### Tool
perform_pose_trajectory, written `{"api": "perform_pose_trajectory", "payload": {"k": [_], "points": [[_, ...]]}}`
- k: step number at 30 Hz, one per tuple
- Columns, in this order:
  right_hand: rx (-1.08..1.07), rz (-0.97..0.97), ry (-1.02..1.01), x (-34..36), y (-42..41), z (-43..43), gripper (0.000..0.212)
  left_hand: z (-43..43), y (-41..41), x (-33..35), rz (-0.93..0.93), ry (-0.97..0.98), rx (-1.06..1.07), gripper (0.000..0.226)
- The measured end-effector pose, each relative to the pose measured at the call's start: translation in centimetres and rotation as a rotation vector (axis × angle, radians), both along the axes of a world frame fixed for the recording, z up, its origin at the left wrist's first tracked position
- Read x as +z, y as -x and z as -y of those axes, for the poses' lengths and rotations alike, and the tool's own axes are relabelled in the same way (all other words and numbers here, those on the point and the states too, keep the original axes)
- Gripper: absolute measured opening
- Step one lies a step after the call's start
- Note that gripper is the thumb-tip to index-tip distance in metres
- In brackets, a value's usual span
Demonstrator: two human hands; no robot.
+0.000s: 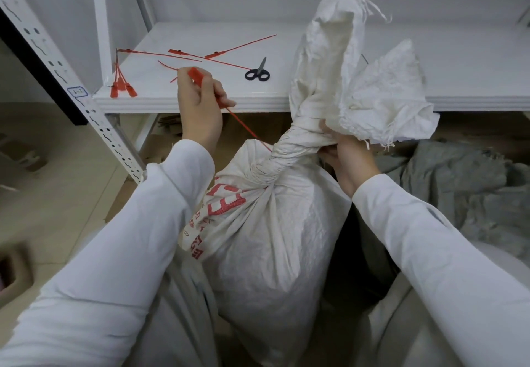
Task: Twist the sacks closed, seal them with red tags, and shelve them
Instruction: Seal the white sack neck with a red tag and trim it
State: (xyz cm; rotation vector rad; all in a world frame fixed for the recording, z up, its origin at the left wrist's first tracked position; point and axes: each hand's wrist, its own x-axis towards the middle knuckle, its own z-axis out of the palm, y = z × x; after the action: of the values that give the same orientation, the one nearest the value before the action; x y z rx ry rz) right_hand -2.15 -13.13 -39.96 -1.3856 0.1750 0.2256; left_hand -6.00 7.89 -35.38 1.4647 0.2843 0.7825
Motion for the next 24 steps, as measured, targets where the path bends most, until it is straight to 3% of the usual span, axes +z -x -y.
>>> {"api": "perform_pose_trajectory", "payload": {"k": [4, 8, 11, 14, 17, 20, 24], "points": [[0.029, -0.097, -0.225, -0.3, -0.3, 0.0, 0.045, 0.3, 0.1, -0.5, -0.077, -0.202, -0.084, 0.019], [0.062, -0.106, -0.235, -0.6, -0.2, -0.2, 0.053, 0.8, 0.3, 0.4, 0.019, -0.297, -0.091, 0.020], [0.062, -0.081, -0.210, -1.0, -0.7, -0.1, 0.053, 0.1, 0.3, 2.2, 0.192, -0.245, 0.028, 0.017], [0.057, -0.032, -0.165, -1.2, -1.1, -0.2, 0.049, 0.0, 0.8, 2.7, 0.228, -0.402, 0.220, 0.009], [0.039, 0.025, -0.127, -1.2, -1.6, -0.8, 0.040, 0.9, 1.4, 1.0, -0.025, -0.724, 0.104, 0.026], [0.043, 0.066, -0.090, -1.2, -2.1, -1.6, 0.055, 2.0, 0.9, -1.2, -0.368, -1.007, -0.026, 0.051], [0.063, -0.025, -0.190, -1.6, -2.6, -2.4, 0.036, 2.4, -0.1, -1.7, -0.557, -1.096, -0.149, 0.067]]}}
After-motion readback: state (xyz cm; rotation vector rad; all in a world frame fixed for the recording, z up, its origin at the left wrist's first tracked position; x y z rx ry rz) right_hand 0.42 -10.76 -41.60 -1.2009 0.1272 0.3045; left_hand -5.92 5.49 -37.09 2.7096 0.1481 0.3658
